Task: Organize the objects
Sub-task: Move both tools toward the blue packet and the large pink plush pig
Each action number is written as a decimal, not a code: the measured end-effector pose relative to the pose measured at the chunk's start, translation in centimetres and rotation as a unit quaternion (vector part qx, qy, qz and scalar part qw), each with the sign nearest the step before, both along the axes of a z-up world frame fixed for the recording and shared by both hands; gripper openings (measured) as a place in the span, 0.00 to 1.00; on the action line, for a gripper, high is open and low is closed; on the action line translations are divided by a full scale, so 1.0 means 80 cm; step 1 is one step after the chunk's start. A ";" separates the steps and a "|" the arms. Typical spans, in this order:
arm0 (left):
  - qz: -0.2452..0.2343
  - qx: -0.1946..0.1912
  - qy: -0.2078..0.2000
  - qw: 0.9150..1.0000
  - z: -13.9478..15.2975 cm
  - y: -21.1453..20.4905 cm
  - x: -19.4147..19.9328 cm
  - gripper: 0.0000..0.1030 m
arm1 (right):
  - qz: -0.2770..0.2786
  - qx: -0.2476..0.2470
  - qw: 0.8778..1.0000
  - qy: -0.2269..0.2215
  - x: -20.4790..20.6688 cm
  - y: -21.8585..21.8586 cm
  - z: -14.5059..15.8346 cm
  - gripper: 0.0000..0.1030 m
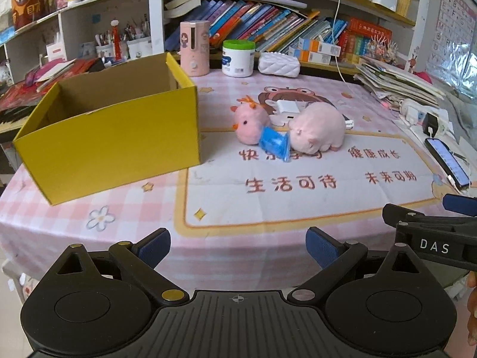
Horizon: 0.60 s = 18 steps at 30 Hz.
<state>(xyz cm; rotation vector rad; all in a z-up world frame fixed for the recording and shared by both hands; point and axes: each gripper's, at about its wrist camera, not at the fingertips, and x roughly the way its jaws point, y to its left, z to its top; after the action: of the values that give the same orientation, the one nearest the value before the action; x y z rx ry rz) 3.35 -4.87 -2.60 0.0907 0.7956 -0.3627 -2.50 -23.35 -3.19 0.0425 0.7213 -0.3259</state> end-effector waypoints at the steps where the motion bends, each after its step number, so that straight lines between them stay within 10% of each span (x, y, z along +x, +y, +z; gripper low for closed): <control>1: 0.001 -0.001 0.001 1.000 0.000 -0.003 0.004 0.96 | 0.001 0.000 1.000 0.001 0.005 -0.004 0.000 0.93; 18: 0.049 -0.011 0.001 0.999 -0.003 -0.060 0.081 0.96 | 0.054 -0.007 0.998 0.016 0.114 -0.069 -0.002 0.95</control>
<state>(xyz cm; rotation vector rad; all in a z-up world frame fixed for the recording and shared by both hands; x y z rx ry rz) 9.86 -9.68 -2.84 0.0301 0.7955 -0.2778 6.65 -28.87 -3.31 -0.0148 0.7500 -0.2293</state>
